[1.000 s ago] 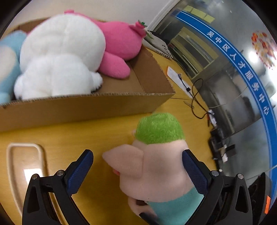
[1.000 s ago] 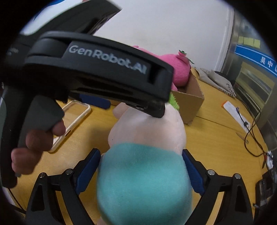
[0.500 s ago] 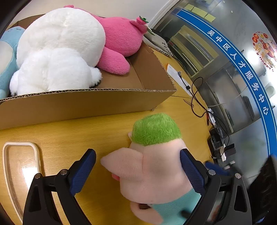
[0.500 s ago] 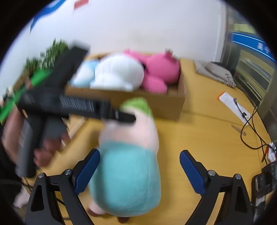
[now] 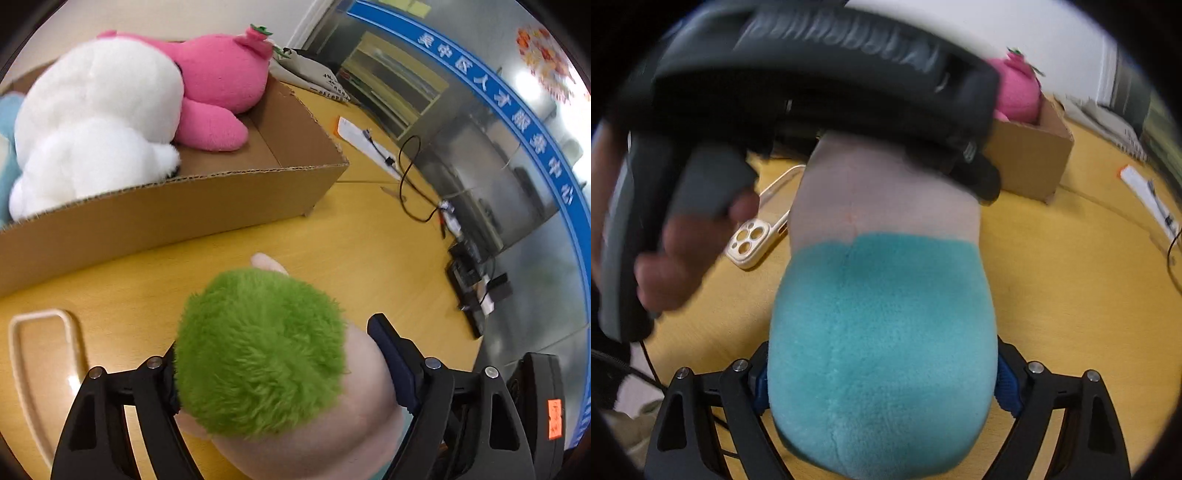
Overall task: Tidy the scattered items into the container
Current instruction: 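Close both grippers on the pig plush and lift it, then carry the pig plush into the box beside the pink bear's head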
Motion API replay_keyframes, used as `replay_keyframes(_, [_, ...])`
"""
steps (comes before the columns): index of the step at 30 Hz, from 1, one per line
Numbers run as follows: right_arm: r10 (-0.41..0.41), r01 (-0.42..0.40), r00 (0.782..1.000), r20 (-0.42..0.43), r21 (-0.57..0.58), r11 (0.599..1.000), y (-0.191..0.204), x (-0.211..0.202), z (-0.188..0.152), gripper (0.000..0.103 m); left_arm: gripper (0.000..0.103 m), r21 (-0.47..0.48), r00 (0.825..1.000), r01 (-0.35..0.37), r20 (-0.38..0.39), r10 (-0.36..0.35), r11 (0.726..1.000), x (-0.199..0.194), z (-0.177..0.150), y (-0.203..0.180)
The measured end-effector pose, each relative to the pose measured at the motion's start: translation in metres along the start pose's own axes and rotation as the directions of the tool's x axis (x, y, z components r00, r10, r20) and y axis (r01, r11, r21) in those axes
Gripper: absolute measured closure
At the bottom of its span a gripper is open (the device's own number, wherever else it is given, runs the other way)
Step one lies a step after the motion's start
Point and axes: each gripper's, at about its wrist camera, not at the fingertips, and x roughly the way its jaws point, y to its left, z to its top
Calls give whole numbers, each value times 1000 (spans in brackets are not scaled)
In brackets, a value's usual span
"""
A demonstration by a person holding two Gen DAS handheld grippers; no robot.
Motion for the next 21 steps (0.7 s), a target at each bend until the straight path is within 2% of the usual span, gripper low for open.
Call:
replay_keyframes(13, [-11, 11, 1000, 8, 11, 1000, -5, -4, 2, 11, 23, -6, 999, 29, -16, -29, 1000, -6, 0, -5])
replay_keyframes(17, [-32, 32, 998, 62, -7, 999, -7, -17, 5, 17, 24, 67, 999, -6, 40, 4, 998, -27, 12, -31])
replay_keyframes(21, [-27, 26, 983, 182, 7, 1000, -17, -38, 30, 18, 24, 205, 987, -78, 150, 47, 976, -59, 50, -67])
